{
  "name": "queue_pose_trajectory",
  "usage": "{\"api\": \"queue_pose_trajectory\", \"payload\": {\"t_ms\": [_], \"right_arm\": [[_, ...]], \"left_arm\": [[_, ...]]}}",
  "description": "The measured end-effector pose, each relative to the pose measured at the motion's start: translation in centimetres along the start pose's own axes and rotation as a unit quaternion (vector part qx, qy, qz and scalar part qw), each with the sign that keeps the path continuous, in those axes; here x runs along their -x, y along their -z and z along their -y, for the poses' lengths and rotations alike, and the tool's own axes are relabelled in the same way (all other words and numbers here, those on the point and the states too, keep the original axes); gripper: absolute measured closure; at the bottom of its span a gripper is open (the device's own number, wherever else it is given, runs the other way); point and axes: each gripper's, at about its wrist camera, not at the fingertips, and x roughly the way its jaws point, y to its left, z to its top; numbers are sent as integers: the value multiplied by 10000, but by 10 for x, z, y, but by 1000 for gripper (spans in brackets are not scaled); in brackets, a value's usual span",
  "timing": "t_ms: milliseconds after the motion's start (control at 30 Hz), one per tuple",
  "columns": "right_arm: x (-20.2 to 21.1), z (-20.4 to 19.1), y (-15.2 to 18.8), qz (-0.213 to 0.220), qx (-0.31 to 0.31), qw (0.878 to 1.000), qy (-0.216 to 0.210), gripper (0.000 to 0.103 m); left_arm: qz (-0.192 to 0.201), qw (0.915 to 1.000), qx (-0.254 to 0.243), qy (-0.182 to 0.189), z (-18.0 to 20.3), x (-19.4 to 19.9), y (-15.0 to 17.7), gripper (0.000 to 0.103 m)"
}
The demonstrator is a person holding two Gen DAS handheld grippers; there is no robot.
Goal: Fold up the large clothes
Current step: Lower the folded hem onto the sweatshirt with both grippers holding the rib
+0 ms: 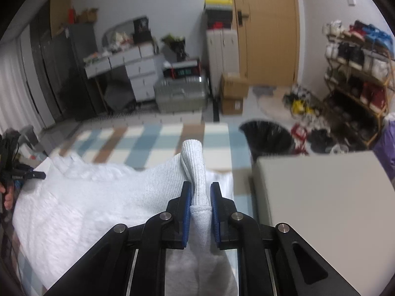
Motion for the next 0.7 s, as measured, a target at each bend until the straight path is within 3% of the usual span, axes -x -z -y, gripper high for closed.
{"api": "queue_pose_trajectory", "payload": {"t_ms": [100, 267, 367, 433, 533, 600, 700], "right_arm": [[15, -3, -14, 358, -67, 9993, 1, 89], [0, -4, -39, 438, -191, 9986, 245, 89], [-33, 6, -48, 112, -516, 9975, 471, 89], [-69, 12, -42, -281, -523, 9951, 788, 89], [-133, 18, -17, -1312, -379, 9847, 1081, 88], [-160, 19, 1, -1884, -333, 9762, 1017, 88], [-144, 12, -1, -1597, -128, 9811, 1085, 77]], "left_arm": [[32, 9999, 112, -123, -8, 5, -15, 92], [185, 9988, 245, -390, -18, -1, -44, 92], [183, 9973, 484, -528, -34, -17, -62, 92], [-69, 9940, 722, -813, -49, -52, -63, 92], [-792, 9889, 851, -930, -57, -104, -46, 92], [-746, 9885, 768, -1064, -53, -111, -36, 90], [-618, 9844, 750, -1466, -49, -86, -35, 78]]}}
